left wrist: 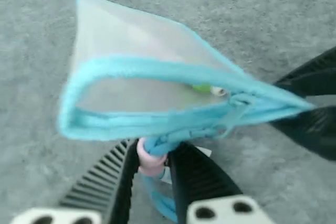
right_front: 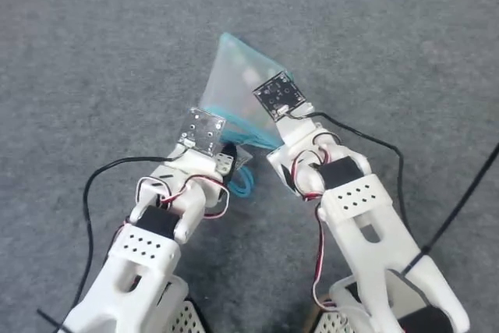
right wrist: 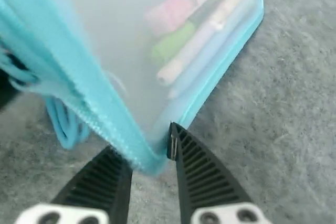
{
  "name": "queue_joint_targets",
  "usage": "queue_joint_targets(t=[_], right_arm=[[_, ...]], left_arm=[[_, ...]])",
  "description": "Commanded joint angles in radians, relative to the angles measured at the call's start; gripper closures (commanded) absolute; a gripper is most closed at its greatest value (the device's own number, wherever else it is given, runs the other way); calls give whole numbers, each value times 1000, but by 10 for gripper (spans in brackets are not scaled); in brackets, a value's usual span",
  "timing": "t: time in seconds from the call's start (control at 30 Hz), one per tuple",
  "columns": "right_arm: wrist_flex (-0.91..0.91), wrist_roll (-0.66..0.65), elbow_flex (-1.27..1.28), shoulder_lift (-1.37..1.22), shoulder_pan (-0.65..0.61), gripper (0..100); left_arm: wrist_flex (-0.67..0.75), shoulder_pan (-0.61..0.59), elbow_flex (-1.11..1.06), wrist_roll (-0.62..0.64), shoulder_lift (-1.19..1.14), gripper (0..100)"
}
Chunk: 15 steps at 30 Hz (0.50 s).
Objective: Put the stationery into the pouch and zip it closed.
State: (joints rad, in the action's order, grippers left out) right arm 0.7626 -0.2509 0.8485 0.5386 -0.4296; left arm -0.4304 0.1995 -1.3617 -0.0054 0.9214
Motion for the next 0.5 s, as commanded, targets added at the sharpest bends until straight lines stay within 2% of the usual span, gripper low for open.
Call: queue_joint_targets(t=[0.0, 0.27, 0.47], right_arm=[[-10, -37, 17, 30, 59, 992], [-8, -41, 44, 30, 120, 992], [-10, -81, 109, 31, 176, 992]], left_arm=[[-20, -84, 74, -20, 5, 991], [-18, -227, 84, -23, 5, 991], [-17, -284, 85, -23, 5, 991]])
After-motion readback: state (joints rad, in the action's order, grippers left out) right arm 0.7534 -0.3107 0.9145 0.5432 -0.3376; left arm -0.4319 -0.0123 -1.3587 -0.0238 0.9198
